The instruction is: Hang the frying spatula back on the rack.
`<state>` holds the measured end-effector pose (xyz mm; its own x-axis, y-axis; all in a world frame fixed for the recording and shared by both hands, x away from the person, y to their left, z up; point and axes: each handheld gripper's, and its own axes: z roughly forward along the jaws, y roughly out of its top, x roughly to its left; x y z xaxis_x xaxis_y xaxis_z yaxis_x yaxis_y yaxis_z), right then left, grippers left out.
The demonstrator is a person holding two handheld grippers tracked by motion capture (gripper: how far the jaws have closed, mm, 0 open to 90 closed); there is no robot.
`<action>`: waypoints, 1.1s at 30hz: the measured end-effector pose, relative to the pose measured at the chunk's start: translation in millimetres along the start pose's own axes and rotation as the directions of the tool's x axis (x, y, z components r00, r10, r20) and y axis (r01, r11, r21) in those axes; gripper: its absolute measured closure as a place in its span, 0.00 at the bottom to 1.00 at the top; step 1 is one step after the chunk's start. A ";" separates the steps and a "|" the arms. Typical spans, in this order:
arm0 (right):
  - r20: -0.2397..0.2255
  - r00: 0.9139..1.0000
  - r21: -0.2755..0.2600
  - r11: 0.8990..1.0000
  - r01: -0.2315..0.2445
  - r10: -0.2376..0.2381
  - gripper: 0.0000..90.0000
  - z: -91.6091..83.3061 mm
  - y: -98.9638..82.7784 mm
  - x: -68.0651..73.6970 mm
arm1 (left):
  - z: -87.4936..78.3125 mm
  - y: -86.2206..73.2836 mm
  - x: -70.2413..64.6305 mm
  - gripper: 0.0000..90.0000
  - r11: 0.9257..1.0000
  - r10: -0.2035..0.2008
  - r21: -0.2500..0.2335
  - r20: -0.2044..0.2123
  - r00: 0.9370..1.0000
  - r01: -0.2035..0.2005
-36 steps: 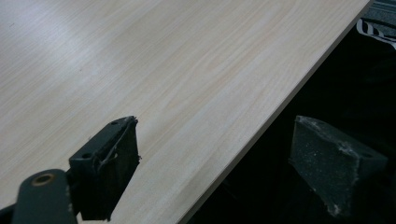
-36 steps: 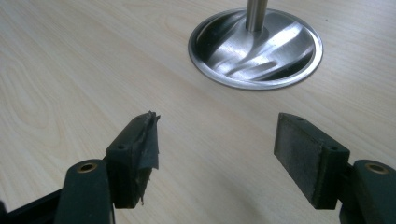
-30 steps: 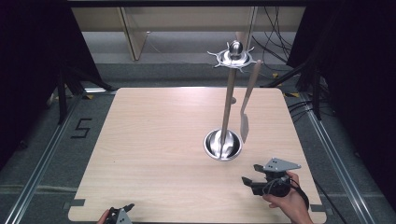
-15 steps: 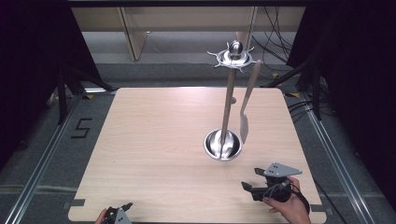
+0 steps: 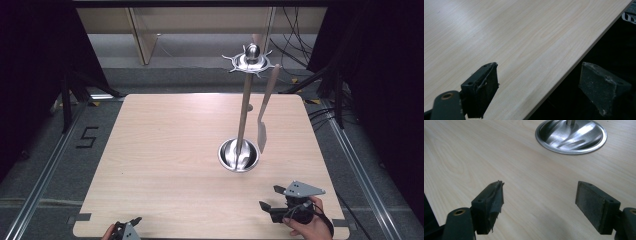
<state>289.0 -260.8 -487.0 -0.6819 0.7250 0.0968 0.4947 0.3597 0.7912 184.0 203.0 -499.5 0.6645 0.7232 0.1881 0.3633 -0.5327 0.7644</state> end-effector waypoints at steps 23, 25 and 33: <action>-0.009 1.000 0.015 1.000 -0.008 0.008 0.26 -9.0 -15.5 2.6 | -1.2 0.2 1.4 0.16 0.999 0.031 0.022 0.000 1.000 -0.031; -0.011 1.000 0.025 0.999 -0.023 0.023 0.26 -10.7 -17.3 3.1 | -1.2 0.2 1.6 0.16 0.999 0.038 0.025 0.001 0.999 -0.038; 0.002 0.997 0.039 0.997 -0.072 0.072 0.26 -16.2 -23.1 7.3 | -1.2 0.1 1.4 0.16 0.999 0.037 0.027 0.001 0.999 -0.037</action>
<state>263.8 -273.3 -494.8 -0.6435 0.7502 0.1521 0.5633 0.3295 0.7577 184.2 204.5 -498.4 0.6785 0.7023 0.2154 0.3560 -0.5708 0.7399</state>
